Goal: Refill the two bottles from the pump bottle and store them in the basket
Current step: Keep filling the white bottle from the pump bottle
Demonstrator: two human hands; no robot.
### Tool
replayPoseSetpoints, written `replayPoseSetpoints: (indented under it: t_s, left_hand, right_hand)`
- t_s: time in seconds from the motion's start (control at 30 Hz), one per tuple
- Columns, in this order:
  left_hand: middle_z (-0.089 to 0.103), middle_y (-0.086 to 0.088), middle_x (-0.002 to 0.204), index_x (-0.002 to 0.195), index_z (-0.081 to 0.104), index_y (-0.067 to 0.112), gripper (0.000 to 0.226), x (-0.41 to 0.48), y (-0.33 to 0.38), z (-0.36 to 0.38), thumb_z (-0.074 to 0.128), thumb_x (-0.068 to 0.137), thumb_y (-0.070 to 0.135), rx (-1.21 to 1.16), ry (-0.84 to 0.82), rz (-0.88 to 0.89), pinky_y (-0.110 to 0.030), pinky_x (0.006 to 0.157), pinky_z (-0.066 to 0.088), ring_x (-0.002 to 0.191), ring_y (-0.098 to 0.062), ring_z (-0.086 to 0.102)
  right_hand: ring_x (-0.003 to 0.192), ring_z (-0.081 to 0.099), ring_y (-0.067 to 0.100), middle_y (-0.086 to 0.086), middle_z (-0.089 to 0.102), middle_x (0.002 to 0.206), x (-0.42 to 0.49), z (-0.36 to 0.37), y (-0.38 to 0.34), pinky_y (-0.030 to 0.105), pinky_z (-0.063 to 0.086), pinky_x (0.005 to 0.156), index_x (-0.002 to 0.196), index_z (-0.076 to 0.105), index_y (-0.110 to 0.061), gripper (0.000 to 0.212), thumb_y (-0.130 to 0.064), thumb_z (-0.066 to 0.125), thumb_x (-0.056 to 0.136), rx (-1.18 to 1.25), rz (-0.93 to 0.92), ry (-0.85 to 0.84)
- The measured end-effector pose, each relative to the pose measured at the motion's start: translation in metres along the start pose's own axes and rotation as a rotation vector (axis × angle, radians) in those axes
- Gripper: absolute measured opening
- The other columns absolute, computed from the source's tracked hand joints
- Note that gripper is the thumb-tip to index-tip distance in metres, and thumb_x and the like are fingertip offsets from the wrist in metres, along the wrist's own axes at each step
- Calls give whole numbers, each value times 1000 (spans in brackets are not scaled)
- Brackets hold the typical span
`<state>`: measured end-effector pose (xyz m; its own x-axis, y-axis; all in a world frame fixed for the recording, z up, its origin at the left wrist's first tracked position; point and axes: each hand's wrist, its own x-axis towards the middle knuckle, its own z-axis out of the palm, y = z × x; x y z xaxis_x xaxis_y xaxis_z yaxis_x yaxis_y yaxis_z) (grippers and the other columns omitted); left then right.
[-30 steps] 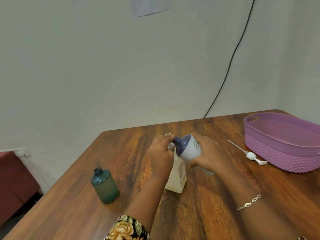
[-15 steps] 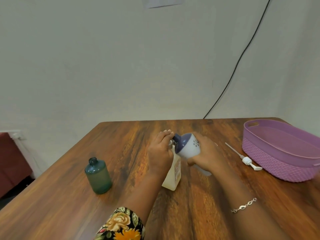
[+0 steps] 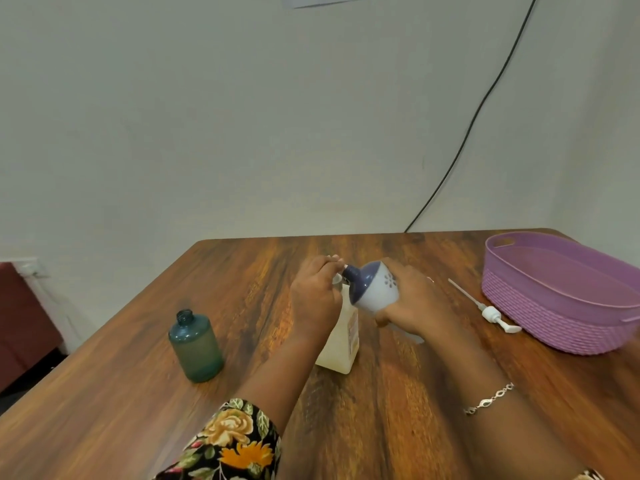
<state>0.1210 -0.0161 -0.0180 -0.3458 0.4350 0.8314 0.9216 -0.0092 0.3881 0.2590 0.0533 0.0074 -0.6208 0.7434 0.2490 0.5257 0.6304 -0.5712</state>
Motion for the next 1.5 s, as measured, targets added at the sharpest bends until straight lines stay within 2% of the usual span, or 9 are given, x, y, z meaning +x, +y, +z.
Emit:
replayPoseSetpoints:
  t_s: [0.2,0.3,0.53,0.67,0.77,0.93,1.07,1.27,1.5]
  left_hand:
    - [70,-9,92,91,72,2,34,7,10,-5,53,65,-10,46,-5,4,-22,73,46,84,-24,66]
    - [70,-9,94,93,72,1,38,8,11,-5,50,64,-10,31,6,-5,-23,76,46,87,-24,66]
    - [71,-7,88,87,73,3,32,-1,-2,2,68,64,-18,-36,40,-24,-16,74,47,83,-17,65]
    - [71,-10,90,90,72,2,32,4,7,-1,64,65,-17,9,-5,14,-24,73,48,83,-23,67]
    - [70,-9,86,86,72,2,30,14,7,-4,65,63,-15,66,-20,29,-25,64,49,77,-23,66]
    - [70,-9,85,86,72,1,26,5,4,2,61,66,-12,50,32,25,-23,69,48,78,-23,66]
    - [70,-8,83,84,72,2,26,2,2,4,67,66,-15,49,22,18,-23,64,50,75,-23,65]
    - [69,-9,80,82,72,2,24,16,11,-7,67,63,-14,79,-20,21,-26,55,47,70,-24,64]
    - [71,-10,82,82,73,1,29,4,7,-1,69,60,-17,76,0,41,-27,63,55,75,-24,67]
  right_hand:
    - [98,51,18,1,55,112,2,4,4,29,41,73,123,47,-24,75,-19,81,56,105,7,20]
    - [98,51,19,1,54,109,4,5,3,31,42,74,121,48,-23,73,-19,81,56,113,-1,35]
    - [95,50,16,0,54,111,4,3,0,27,39,70,124,47,-24,74,-16,80,58,41,-4,16]
    - [92,47,13,-2,51,106,2,1,3,21,35,62,121,47,-24,71,-18,80,59,58,-16,21]
    - [93,47,14,-2,49,104,2,0,2,24,37,67,120,46,-24,69,-19,80,60,77,-21,22]
    - [99,49,18,-1,51,110,3,2,4,34,46,76,123,46,-24,75,-18,81,57,58,-16,23]
    - [104,49,20,1,49,115,4,3,2,37,47,83,126,44,-24,78,-18,81,58,26,-11,24]
    - [94,50,17,-1,52,105,2,-2,2,33,46,74,117,48,-25,69,-18,81,56,60,-31,35]
    - [100,50,20,-2,47,103,3,3,6,34,45,80,123,45,-22,74,-18,82,58,34,-11,19]
